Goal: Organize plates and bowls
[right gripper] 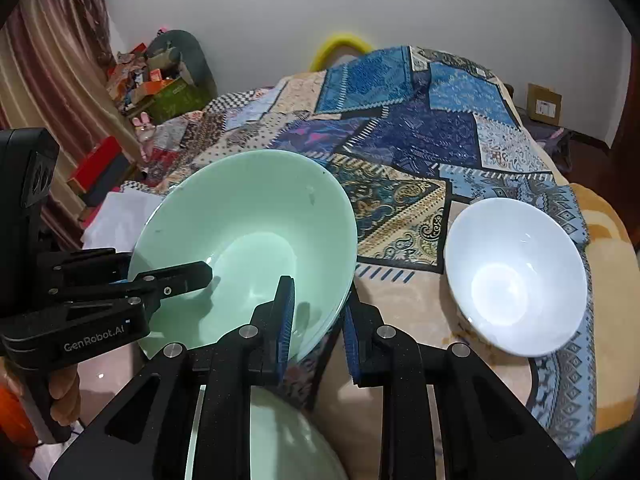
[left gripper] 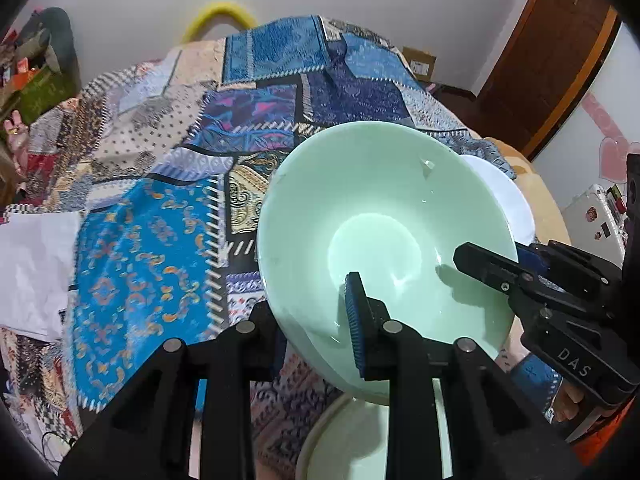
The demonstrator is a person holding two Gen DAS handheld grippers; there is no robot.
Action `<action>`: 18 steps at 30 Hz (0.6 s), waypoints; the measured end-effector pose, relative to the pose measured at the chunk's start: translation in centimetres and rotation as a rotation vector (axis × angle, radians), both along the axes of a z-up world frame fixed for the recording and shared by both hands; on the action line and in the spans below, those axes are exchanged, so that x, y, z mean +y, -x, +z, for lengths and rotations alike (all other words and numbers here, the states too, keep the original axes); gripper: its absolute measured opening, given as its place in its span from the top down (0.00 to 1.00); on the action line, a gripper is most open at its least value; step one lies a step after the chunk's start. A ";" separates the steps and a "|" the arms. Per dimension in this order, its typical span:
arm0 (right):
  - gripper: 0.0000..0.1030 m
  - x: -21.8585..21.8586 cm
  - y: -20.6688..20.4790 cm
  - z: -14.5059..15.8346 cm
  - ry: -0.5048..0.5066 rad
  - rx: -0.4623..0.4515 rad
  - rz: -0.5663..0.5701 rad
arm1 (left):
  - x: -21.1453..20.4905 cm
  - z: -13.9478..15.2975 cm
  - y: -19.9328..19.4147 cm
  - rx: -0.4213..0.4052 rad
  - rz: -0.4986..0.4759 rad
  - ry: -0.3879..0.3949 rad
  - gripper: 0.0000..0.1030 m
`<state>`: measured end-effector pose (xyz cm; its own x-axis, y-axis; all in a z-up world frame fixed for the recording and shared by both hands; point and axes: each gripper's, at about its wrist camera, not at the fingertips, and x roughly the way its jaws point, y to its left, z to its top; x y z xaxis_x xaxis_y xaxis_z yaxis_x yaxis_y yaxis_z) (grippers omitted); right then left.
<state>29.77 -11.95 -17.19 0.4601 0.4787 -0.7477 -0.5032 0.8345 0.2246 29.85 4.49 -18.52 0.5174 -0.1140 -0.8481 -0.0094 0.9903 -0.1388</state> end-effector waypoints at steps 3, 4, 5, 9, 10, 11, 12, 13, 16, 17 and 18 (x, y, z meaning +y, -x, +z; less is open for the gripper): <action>0.80 0.2 1.2 0.8 -0.009 -0.011 0.007 | 0.3 1.1 1.6 -0.014 0.013 0.002 0.75; 0.80 0.3 1.5 1.0 -0.010 -0.015 0.010 | 0.5 1.5 2.4 -0.020 0.018 0.003 0.75; 0.80 0.5 1.9 1.2 -0.014 -0.019 0.013 | 0.6 1.8 2.9 -0.025 0.022 0.002 0.75; 0.80 1.0 3.6 2.1 -0.022 -0.034 0.028 | 1.3 3.0 5.2 -0.044 0.038 0.001 0.75; 0.80 1.1 4.0 2.3 -0.026 -0.037 0.032 | 1.5 3.3 5.7 -0.048 0.044 0.002 0.75; 0.80 1.4 4.4 2.6 -0.028 -0.041 0.039 | 1.8 3.6 6.5 -0.053 0.053 0.004 0.75; 0.80 1.6 4.8 2.8 -0.031 -0.045 0.044 | 2.1 3.9 7.1 -0.057 0.058 0.003 0.75; 0.80 1.7 5.2 2.9 -0.033 -0.048 0.048 | 2.2 4.0 7.4 -0.060 0.062 0.003 0.75; 0.80 2.5 6.3 3.3 -0.037 -0.055 0.065 | 3.1 4.6 9.2 -0.070 0.082 0.004 0.75; 0.80 2.7 6.6 3.3 -0.037 -0.057 0.070 | 3.5 4.6 9.6 -0.071 0.088 0.004 0.75; 0.80 3.0 7.0 3.4 -0.040 -0.058 0.075 | 3.7 4.7 10.1 -0.072 0.093 0.004 0.75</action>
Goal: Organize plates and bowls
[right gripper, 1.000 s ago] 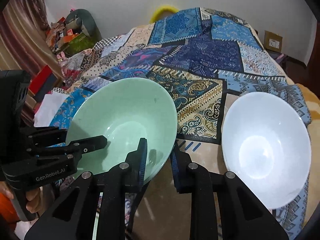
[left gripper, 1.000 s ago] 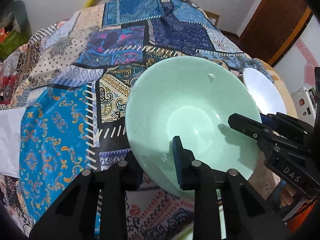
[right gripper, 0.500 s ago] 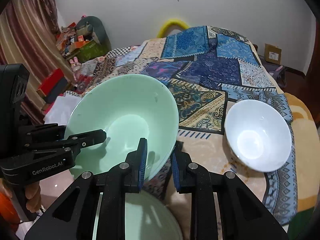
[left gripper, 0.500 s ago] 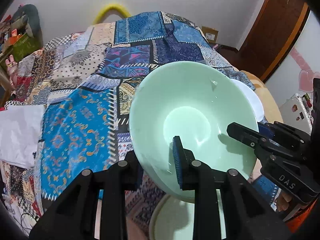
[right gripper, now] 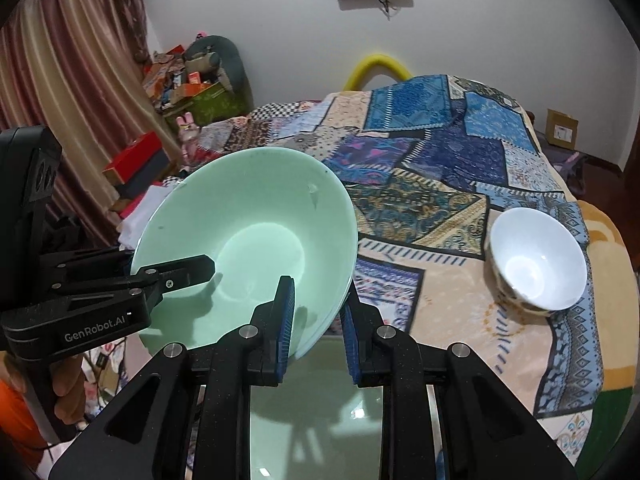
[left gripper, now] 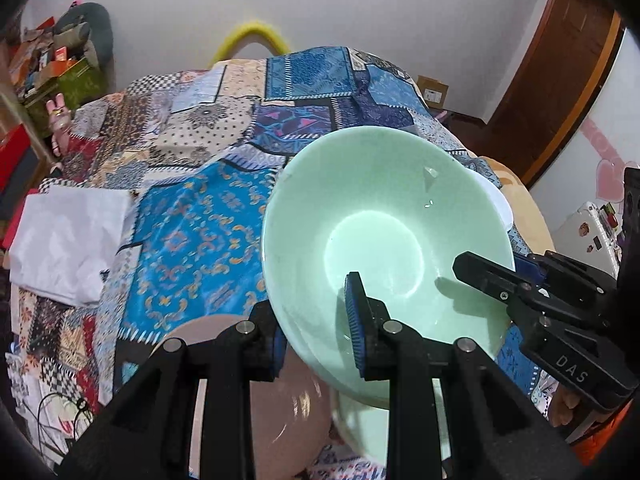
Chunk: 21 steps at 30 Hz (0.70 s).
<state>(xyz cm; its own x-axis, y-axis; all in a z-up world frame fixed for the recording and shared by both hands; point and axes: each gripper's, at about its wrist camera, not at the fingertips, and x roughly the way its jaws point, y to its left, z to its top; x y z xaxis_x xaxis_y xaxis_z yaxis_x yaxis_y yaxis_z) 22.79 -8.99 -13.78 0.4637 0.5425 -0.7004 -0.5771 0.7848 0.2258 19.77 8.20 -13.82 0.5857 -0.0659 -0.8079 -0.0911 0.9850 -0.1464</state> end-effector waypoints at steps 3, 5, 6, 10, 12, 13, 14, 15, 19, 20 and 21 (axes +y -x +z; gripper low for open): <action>0.80 0.8 1.0 0.1 -0.009 0.001 0.015 | 0.7 0.1 1.4 -0.001 0.016 0.002 0.75; 0.80 1.2 1.7 0.2 -0.012 0.002 0.024 | 1.4 0.0 2.4 0.000 0.029 0.007 0.75; 0.80 1.5 2.0 0.1 -0.013 0.003 0.029 | 1.7 0.0 2.8 0.001 0.035 0.011 0.75; 0.80 2.6 3.2 -0.1 -0.018 0.009 0.053 | 3.0 -0.5 4.5 0.013 0.059 0.022 0.75; 0.80 3.1 3.7 -0.3 -0.018 0.015 0.064 | 3.6 -0.9 5.2 0.021 0.070 0.028 0.75; 0.80 3.5 3.9 -0.5 -0.017 0.019 0.070 | 3.9 -1.2 5.5 0.025 0.076 0.031 0.75; 0.80 3.7 4.2 -0.7 -0.017 0.023 0.075 | 4.1 -1.4 5.9 0.030 0.082 0.034 0.75; 0.80 3.9 4.4 -0.8 -0.015 0.026 0.079 | 4.4 -1.6 6.1 0.036 0.088 0.038 0.75; 0.80 4.9 5.2 -1.6 -0.010 0.044 0.100 | 5.3 -2.6 7.2 0.056 0.106 0.050 0.75; 0.80 5.2 5.4 -1.9 -0.008 0.051 0.105 | 5.6 -3.0 7.5 0.062 0.112 0.052 0.75; 0.80 5.3 5.5 -2.1 -0.007 0.055 0.108 | 5.8 -3.2 7.7 0.066 0.117 0.053 0.75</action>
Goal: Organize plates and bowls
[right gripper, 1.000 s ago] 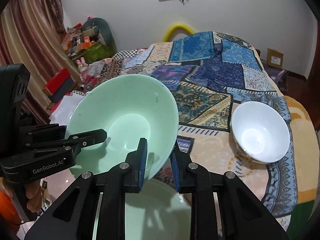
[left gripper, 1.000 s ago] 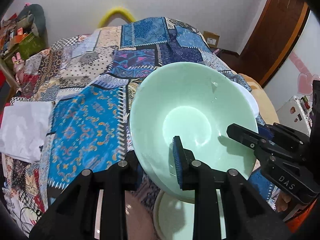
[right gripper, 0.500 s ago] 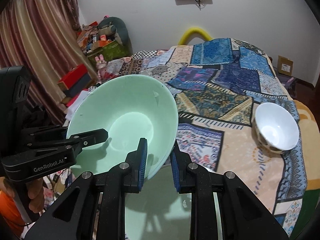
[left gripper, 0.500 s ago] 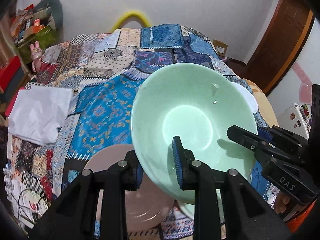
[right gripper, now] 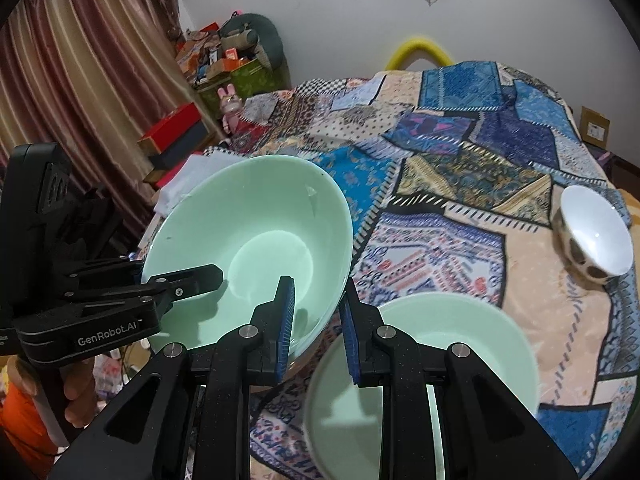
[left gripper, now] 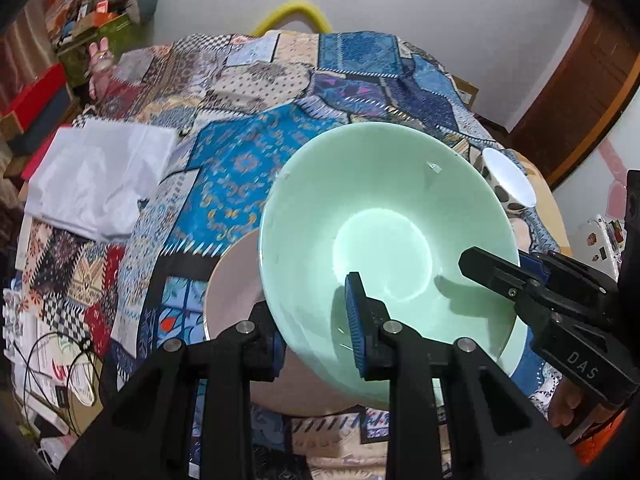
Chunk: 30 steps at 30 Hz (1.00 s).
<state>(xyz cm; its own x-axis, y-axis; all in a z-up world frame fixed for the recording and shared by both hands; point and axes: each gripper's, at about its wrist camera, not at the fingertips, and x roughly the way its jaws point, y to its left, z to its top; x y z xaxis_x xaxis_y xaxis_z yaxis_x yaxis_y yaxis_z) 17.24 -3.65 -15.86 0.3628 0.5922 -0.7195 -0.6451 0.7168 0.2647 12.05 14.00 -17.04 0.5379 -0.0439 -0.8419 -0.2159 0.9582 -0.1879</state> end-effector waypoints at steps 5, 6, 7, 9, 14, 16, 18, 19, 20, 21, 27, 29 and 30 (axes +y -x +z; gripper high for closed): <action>0.80 1.1 0.7 -1.3 0.013 0.027 0.021 | 1.1 -1.4 0.6 0.025 0.022 0.012 0.75; 0.80 1.3 0.7 -1.5 0.016 0.034 0.025 | 1.3 -1.6 0.6 0.031 0.025 0.015 0.75; 0.80 1.5 0.8 -1.9 0.017 0.043 0.028 | 1.4 -1.9 0.7 0.035 0.027 0.017 0.75; 0.80 1.8 0.9 -2.4 0.021 0.056 0.035 | 1.7 -2.4 0.9 0.045 0.034 0.019 0.75; 0.80 2.6 1.0 -3.7 0.036 0.087 0.050 | 2.4 -3.9 1.0 0.071 0.049 0.020 0.75; 0.80 2.8 1.0 -4.3 0.042 0.100 0.055 | 2.7 -4.4 1.1 0.081 0.054 0.023 0.75; 0.80 3.1 1.0 -4.8 0.048 0.113 0.062 | 2.9 -5.1 1.2 0.095 0.061 0.031 0.75; 0.80 3.2 1.0 -5.1 0.052 0.119 0.067 | 3.0 -5.3 1.1 0.100 0.064 0.035 0.75; 0.80 3.3 1.1 -5.3 0.053 0.124 0.069 | 3.2 -5.6 1.2 0.106 0.067 0.037 0.75; 0.80 3.4 1.1 -5.5 0.056 0.128 0.072 | 3.2 -5.7 1.2 0.106 0.068 0.036 0.75; 0.80 3.7 1.0 -6.0 0.064 0.139 0.083 | 3.2 -5.8 1.1 0.099 0.062 0.011 0.75; 0.80 3.9 1.1 -5.9 0.070 0.137 0.088 | 3.3 -5.9 1.1 0.099 0.062 0.004 0.75; 0.79 4.0 1.2 -5.8 0.075 0.133 0.092 | 3.4 -5.9 1.1 0.098 0.063 0.002 0.75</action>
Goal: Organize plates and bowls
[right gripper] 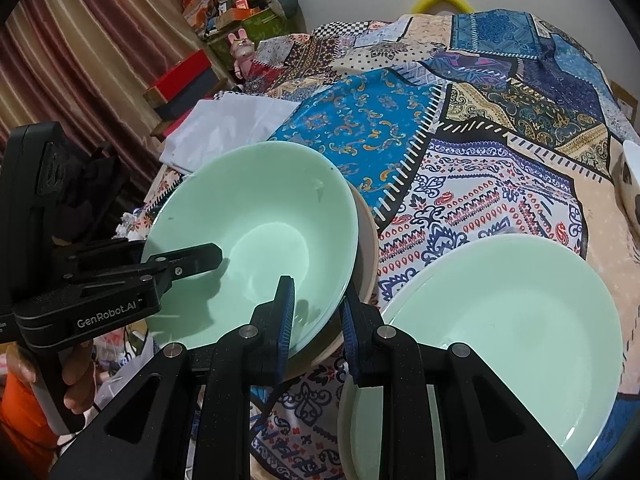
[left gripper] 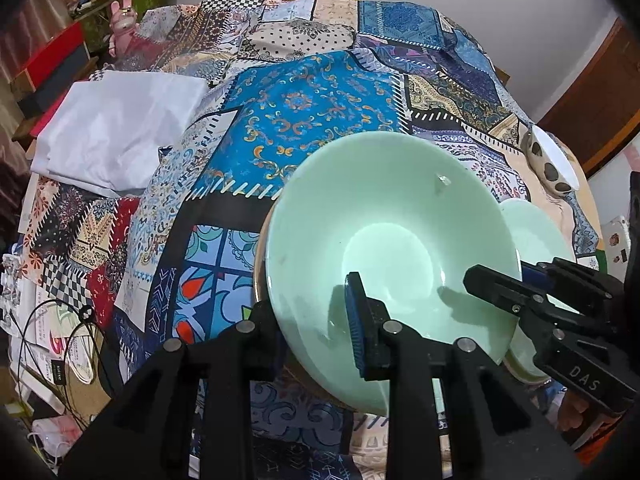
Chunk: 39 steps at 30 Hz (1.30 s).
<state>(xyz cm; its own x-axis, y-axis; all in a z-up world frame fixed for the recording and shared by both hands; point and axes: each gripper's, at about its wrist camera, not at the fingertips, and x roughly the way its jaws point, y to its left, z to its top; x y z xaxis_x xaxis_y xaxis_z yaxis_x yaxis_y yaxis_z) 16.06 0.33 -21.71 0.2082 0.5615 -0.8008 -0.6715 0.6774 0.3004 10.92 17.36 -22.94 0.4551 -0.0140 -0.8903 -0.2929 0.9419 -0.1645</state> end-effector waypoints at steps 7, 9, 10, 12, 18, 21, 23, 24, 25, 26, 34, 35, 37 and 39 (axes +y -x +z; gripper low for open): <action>0.77 0.1 0.0 0.5 0.022 -0.022 0.009 | -0.1 -0.1 -0.1 0.004 -0.004 -0.010 0.75; 0.77 0.0 0.0 0.6 0.023 -0.025 0.007 | -0.2 -0.1 -0.1 0.004 -0.006 -0.013 0.75; 0.77 -0.1 -0.1 0.7 0.023 -0.025 0.007 | -0.2 -0.2 -0.1 0.004 -0.006 -0.014 0.75; 0.77 -0.1 0.0 0.8 0.026 -0.029 0.008 | -0.2 -0.2 -0.1 0.005 -0.005 -0.015 0.75; 0.77 -0.5 -0.1 0.9 0.046 -0.050 -0.006 | -0.1 -0.3 -0.1 0.007 0.000 -0.014 0.75; 0.77 -0.7 -0.1 0.8 0.046 -0.049 -0.004 | -0.1 0.0 -0.2 0.005 0.001 -0.019 0.75; 0.77 -0.7 0.1 1.0 0.043 -0.057 0.000 | 0.0 0.1 -0.3 0.010 0.004 -0.019 0.75; 0.77 -0.8 0.2 1.2 0.046 -0.072 -0.002 | 0.0 0.1 -0.3 0.013 0.005 -0.019 0.75; 0.77 -0.9 0.2 1.4 0.048 -0.082 -0.004 | 0.0 0.2 -0.4 0.017 0.006 -0.020 0.75; 0.77 -1.0 0.3 1.6 0.047 -0.091 -0.006 | 0.0 0.3 -0.4 0.023 0.009 -0.021 0.75; 0.77 -3.4 -0.3 3.6 0.014 -0.140 -0.065 | -0.1 3.0 -0.6 -0.011 0.032 -0.079 0.60; 0.77 -3.7 -0.4 3.9 0.010 -0.148 -0.073 | -0.2 3.4 -0.6 -0.019 0.032 -0.089 0.59; 0.77 -4.4 -0.6 4.6 0.009 -0.167 -0.085 | -0.8 4.6 -0.6 -0.042 0.028 -0.114 0.56; 0.76 -5.3 -0.7 5.2 0.008 -0.184 -0.096 | -1.2 5.4 -0.7 -0.060 0.022 -0.126 0.56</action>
<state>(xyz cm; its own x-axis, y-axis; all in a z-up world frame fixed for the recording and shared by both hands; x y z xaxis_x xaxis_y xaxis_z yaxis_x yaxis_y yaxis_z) 16.78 -4.93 -16.48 0.4035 0.5259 -0.7488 -0.6470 0.7427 0.1729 11.58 16.14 -17.50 0.5065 0.1063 -0.8557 -0.3068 0.9497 -0.0635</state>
